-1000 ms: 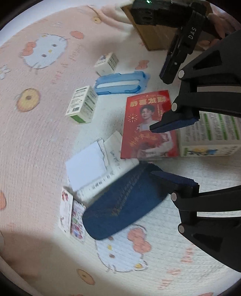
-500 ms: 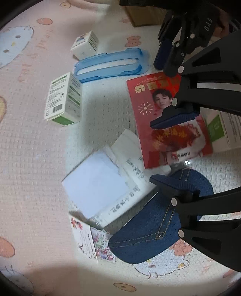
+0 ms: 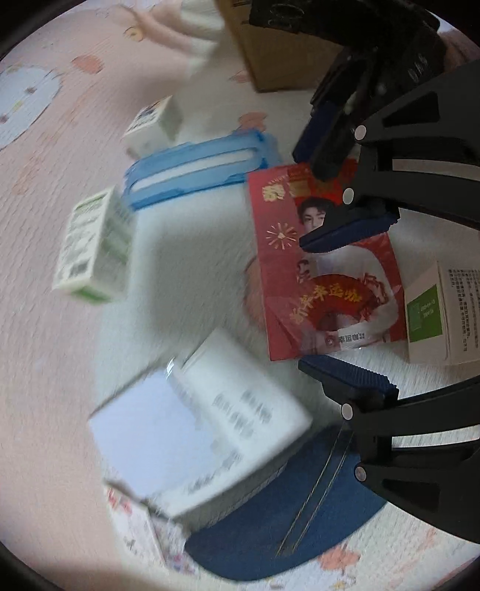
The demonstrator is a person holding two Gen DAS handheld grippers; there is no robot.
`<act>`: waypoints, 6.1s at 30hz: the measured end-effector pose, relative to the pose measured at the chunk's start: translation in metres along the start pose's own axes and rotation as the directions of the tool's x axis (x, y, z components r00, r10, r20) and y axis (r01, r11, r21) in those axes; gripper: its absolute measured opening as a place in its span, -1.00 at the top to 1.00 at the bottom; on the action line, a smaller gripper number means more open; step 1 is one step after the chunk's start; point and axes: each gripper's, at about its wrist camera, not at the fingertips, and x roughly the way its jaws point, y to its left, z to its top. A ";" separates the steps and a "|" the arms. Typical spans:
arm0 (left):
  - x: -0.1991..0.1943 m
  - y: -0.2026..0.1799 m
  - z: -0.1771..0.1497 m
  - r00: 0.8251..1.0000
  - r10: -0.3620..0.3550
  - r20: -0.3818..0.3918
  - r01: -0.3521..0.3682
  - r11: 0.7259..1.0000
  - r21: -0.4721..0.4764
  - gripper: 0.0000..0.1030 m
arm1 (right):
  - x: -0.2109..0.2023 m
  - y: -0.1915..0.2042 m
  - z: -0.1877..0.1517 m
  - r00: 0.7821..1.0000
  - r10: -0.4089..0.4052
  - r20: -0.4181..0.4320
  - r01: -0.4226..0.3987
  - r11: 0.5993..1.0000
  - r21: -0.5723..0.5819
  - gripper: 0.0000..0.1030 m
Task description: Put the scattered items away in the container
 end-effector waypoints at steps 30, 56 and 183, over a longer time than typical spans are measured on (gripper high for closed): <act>0.001 -0.080 -0.077 0.998 -0.049 -0.024 0.054 0.971 0.235 -0.59 | -0.068 -0.035 -0.079 0.966 -0.254 -0.037 0.256 0.965 0.049 0.38; -0.021 -0.019 -0.067 0.953 -0.299 0.056 0.302 0.951 -0.061 0.27 | -0.087 -0.029 -0.068 0.982 -0.133 0.134 0.127 0.990 0.059 0.69; -0.097 0.052 -0.177 0.991 -0.052 0.123 0.064 0.993 -0.096 0.51 | -0.058 0.092 -0.093 0.992 -0.083 -0.096 0.063 0.979 -0.193 0.68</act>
